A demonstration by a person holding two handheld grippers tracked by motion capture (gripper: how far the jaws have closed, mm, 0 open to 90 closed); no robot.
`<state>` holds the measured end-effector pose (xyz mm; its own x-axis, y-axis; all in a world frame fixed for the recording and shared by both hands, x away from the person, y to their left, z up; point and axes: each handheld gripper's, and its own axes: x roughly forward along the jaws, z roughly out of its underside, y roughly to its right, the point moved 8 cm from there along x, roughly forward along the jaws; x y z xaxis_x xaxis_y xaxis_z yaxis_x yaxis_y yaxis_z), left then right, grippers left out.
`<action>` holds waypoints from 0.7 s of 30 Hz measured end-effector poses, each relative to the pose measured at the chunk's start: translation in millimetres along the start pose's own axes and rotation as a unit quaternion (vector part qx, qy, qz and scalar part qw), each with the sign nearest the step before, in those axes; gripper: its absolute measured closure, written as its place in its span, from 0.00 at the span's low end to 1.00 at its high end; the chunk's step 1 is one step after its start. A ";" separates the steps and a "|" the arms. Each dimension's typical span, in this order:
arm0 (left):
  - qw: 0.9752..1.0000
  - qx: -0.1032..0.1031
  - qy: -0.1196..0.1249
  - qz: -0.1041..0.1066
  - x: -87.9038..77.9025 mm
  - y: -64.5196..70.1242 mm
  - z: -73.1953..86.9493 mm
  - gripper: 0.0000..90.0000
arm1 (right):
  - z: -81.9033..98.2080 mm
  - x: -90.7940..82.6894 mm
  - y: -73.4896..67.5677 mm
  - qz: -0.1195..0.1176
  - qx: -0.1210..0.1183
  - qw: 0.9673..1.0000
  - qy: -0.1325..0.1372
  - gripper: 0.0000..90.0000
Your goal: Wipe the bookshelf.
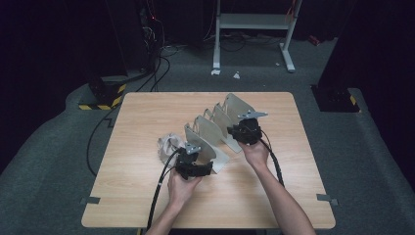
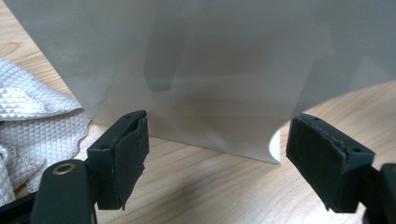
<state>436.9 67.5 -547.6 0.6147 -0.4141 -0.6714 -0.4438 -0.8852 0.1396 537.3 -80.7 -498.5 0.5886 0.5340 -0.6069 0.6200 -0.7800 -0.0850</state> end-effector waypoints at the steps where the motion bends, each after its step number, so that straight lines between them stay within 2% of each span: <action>1: 1.000 -0.002 0.001 -0.002 0.7 -0.7 -0.1 0.24 | 1.7 -0.7 0.8 -0.003 0.004 1.000 0.000 0.79; 9: 1.000 -0.003 -0.003 -0.005 1.3 -4.1 0.7 0.22 | 14.5 -12.5 8.4 -0.016 0.011 1.000 0.010 0.72; 12: 1.000 -0.004 -0.001 -0.009 -0.4 -7.0 1.5 0.22 | 19.5 -17.8 13.8 -0.014 0.013 1.000 0.014 0.72; 21: 1.000 -0.009 0.000 -0.017 -6.5 -19.5 4.8 0.23 | 30.4 -29.1 40.4 0.026 0.024 0.999 0.016 0.74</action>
<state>438.4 88.5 -549.4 0.6284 -0.3844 -0.6763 -0.4113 -0.9021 0.1306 529.4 -137.7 -508.3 0.6359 0.5026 -0.5857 0.5634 -0.8210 -0.0929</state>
